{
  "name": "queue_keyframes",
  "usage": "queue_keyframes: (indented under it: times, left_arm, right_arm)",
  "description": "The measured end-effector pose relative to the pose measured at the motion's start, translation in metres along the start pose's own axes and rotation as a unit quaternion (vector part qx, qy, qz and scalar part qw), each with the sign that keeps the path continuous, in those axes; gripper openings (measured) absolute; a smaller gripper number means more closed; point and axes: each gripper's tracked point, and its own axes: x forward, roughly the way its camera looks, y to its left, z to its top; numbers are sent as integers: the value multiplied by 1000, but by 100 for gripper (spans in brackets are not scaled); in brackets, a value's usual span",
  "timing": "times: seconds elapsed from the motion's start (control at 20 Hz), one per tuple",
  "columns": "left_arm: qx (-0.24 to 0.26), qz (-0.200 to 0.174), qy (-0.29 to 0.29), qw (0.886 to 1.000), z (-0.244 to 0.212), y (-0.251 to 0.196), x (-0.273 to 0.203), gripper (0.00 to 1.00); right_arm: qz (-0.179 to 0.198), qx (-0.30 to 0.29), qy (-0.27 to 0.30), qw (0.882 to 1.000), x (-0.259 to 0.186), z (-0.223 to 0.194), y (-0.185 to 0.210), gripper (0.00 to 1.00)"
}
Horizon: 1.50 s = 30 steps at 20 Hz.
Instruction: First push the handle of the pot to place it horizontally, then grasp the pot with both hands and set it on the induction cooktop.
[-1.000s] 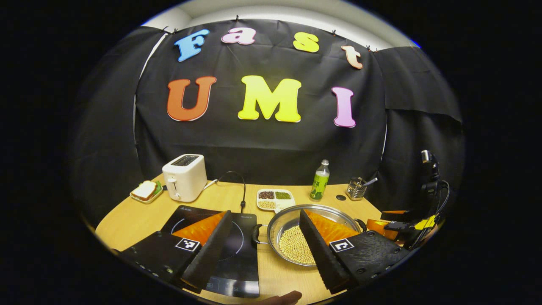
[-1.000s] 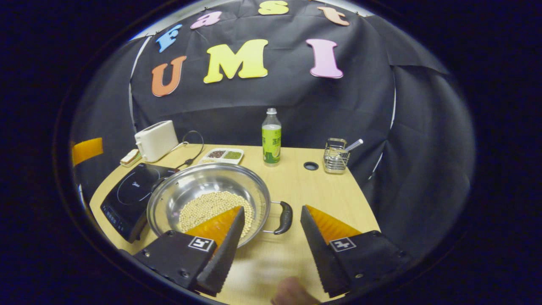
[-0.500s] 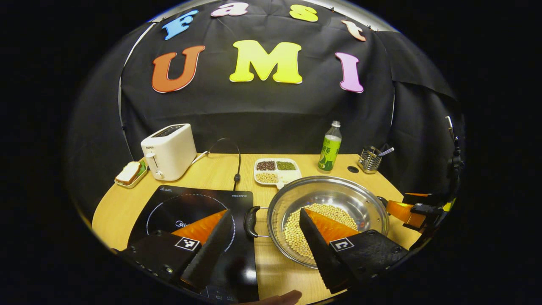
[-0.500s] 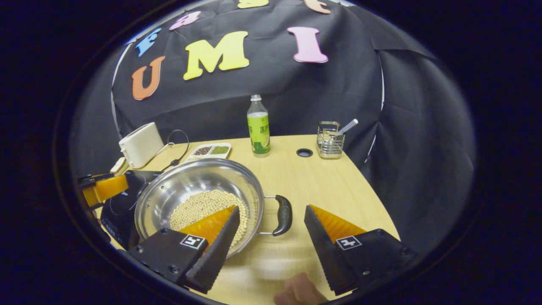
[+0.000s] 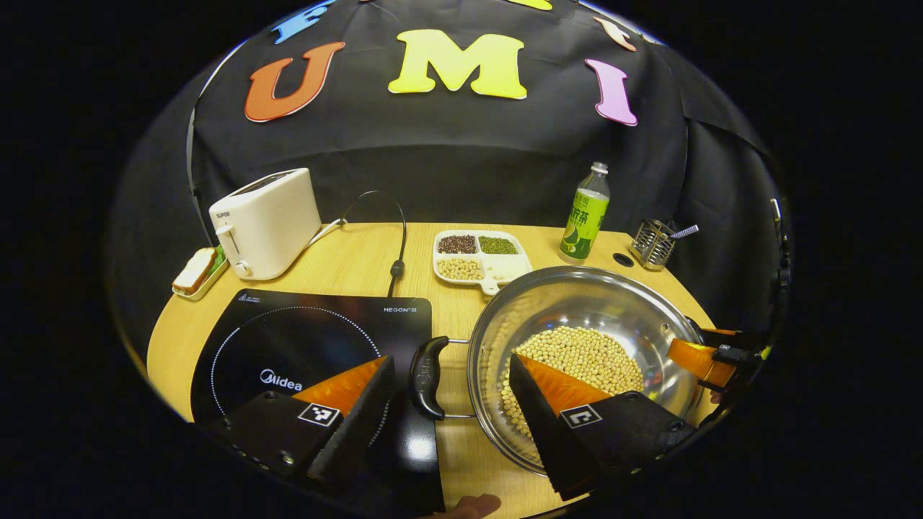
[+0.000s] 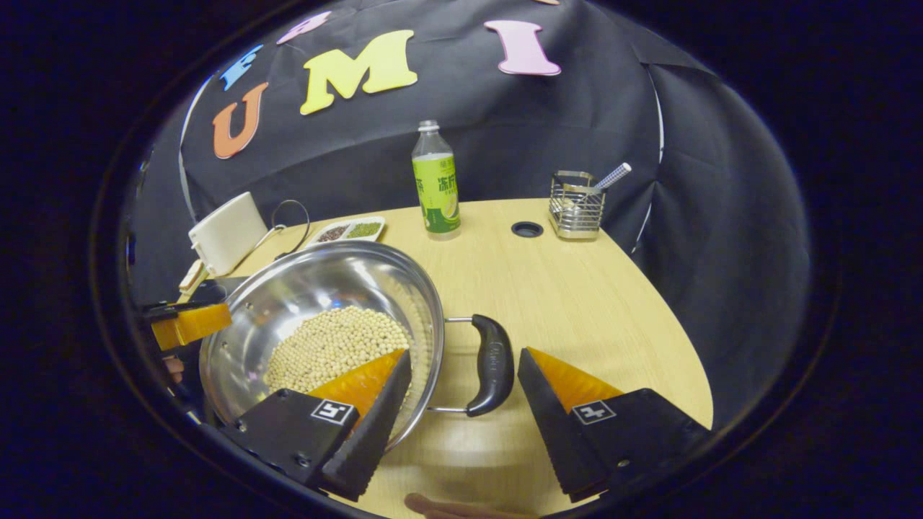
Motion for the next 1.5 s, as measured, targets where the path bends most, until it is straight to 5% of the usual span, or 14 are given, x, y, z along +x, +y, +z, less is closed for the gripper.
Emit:
queue_keyframes:
  times: [0.25,0.3,0.35,0.55,1.2,1.25,1.3,1.4,1.45,1.5]
  left_arm:
    - [6,1,18,1000,-7,0,12,82]
    - [7,2,20,1000,-8,0,12,91]
    - [7,9,22,1000,-9,3,13,77]
    - [-5,26,29,999,-8,7,15,63]
    - [-6,11,62,998,-9,8,15,58]
    - [-9,13,68,998,-8,7,12,47]
    - [-6,15,70,997,-8,6,10,55]
    - [-1,19,71,997,-9,7,5,54]
    - [1,22,73,997,-10,8,0,45]
    - [2,23,75,997,-10,8,-6,55]
  right_arm:
    - [-2,-7,-2,1000,3,3,2,84]
    - [-9,-8,-1,1000,4,3,0,83]
    - [-17,-5,1,1000,5,3,-2,88]
    - [-35,-7,15,999,5,0,-6,73]
    - [-40,11,66,997,0,-2,-4,64]
    - [-37,28,77,996,-2,-4,-3,62]
    - [-34,38,85,995,-4,-3,-3,60]
    - [-30,43,103,993,-6,-5,-2,58]
    - [-30,43,111,992,-10,-6,-2,58]
    - [-31,44,117,992,-16,-4,-1,58]
